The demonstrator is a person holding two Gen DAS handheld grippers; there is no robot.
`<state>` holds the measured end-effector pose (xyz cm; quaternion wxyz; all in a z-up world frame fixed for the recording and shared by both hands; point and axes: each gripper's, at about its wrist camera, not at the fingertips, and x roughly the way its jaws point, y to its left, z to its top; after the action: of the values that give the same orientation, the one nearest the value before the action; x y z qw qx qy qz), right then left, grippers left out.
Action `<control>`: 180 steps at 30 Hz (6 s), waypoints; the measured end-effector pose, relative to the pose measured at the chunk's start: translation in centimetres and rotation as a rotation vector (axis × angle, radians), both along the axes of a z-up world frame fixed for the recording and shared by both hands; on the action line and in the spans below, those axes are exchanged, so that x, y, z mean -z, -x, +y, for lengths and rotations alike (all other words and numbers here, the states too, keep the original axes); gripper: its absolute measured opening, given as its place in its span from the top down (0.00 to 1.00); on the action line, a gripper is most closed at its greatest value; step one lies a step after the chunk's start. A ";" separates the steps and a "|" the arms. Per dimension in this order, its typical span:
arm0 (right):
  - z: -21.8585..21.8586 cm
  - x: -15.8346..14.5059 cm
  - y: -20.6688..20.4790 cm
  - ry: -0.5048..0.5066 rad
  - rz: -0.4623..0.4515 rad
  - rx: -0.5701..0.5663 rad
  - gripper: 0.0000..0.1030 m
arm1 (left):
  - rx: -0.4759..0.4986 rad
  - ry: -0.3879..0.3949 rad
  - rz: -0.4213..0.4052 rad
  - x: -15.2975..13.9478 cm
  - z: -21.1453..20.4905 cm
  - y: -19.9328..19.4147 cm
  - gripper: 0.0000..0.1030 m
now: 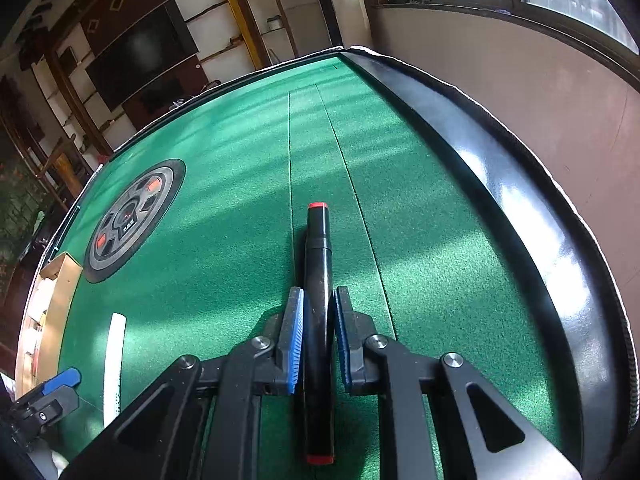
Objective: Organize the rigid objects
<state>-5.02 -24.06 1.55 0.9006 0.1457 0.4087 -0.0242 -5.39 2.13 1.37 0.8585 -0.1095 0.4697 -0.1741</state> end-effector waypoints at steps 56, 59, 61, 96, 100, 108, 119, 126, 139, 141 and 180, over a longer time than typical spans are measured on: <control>20.1 -8.0 3.3 -0.277 -0.073 -0.520 0.85 | -0.258 0.183 -0.283 -10.5 27.5 15.9 0.86; 24.3 -7.5 3.2 -0.321 -0.024 -0.603 0.85 | -0.284 0.155 -0.241 -9.7 29.1 15.4 0.86; 27.0 -6.9 3.2 -0.342 0.010 -0.645 0.85 | -0.292 0.150 -0.205 -8.8 30.0 14.8 0.86; 36.2 -3.3 3.8 -0.086 -0.028 -0.536 0.59 | -0.306 -0.096 -0.006 -2.6 27.4 6.0 0.51; 34.8 -4.6 4.7 -0.048 -0.108 -0.492 0.48 | -0.368 -0.175 -0.144 -5.1 25.7 8.0 0.33; 32.6 -6.7 7.8 0.077 -0.281 -0.458 0.37 | -0.610 -0.310 -0.558 -11.3 22.5 14.1 0.04; 28.0 -8.3 11.3 0.237 -0.518 -0.328 0.00 | -0.685 -0.315 -0.717 -13.7 18.9 16.7 0.01; 24.5 -7.0 9.8 0.196 -0.472 -0.229 0.00 | -0.635 -0.384 -0.664 -13.3 16.1 15.6 0.01; 25.0 -5.7 10.1 0.191 -0.470 -0.284 0.00 | -0.682 -0.477 -0.595 -12.8 14.9 13.9 0.01; 25.8 -5.7 10.4 0.220 -0.475 -0.298 0.00 | -0.681 -0.475 -0.558 -12.2 15.3 13.3 0.01; 32.1 -5.4 12.6 0.404 -0.459 -0.389 0.00 | -0.708 -0.350 -0.355 -7.8 21.2 12.5 0.01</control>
<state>-17.65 8.02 6.92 0.9674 -0.1139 0.2028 0.1006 -17.86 23.38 9.19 0.9384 -0.0849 0.2708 0.1973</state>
